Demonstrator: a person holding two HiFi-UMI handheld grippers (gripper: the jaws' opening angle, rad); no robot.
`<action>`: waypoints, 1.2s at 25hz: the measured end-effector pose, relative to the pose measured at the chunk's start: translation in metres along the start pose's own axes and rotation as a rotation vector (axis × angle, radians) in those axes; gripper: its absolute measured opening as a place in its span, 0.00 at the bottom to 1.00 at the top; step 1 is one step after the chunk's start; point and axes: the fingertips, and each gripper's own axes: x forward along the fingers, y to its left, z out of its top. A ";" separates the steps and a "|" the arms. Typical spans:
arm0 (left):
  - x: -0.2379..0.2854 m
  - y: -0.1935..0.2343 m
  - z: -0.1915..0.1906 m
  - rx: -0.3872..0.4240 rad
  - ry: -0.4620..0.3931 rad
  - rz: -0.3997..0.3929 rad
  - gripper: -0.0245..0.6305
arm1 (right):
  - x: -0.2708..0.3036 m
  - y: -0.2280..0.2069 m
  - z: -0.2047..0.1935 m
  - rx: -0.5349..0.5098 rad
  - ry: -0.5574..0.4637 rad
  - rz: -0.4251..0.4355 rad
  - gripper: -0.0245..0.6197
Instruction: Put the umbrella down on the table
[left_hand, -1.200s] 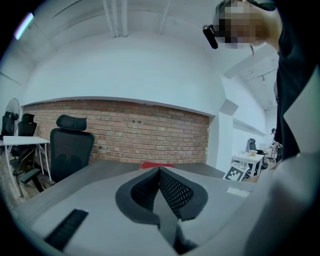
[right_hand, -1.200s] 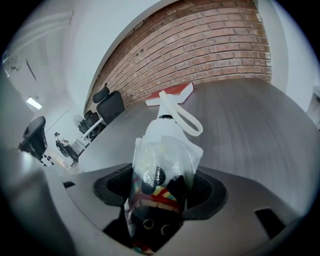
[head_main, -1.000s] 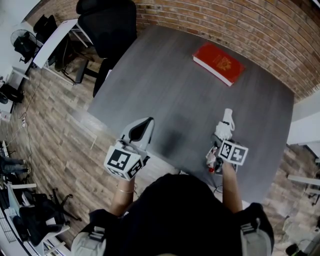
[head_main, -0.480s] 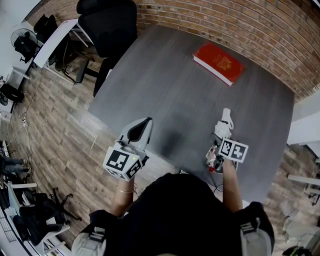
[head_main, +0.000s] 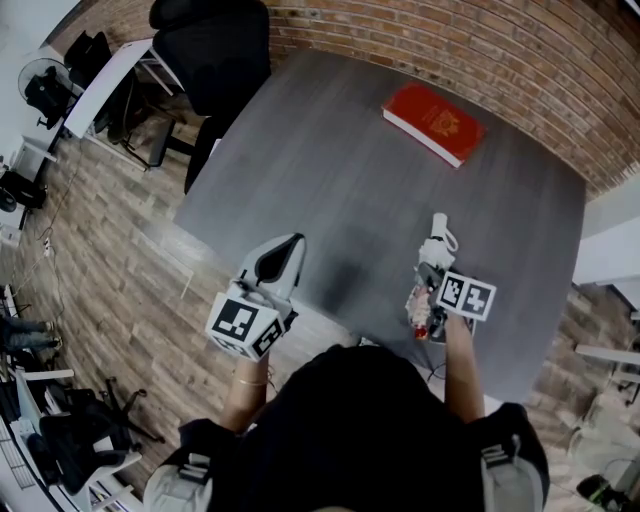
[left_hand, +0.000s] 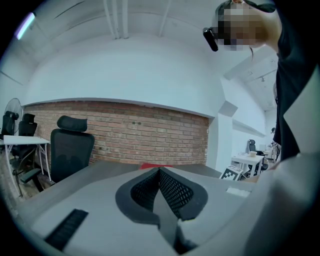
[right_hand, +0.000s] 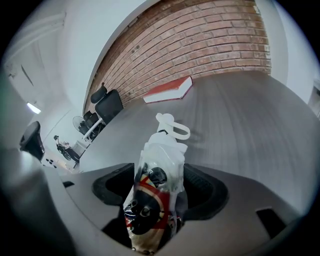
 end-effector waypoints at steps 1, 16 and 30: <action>0.000 -0.001 0.000 0.000 0.000 -0.002 0.04 | -0.001 0.000 0.000 0.000 -0.002 -0.002 0.51; -0.001 -0.011 -0.005 -0.008 -0.002 -0.041 0.04 | -0.025 -0.004 0.006 -0.067 -0.064 -0.078 0.48; 0.002 -0.021 -0.003 -0.005 -0.014 -0.130 0.04 | -0.087 0.027 0.043 -0.074 -0.353 -0.085 0.15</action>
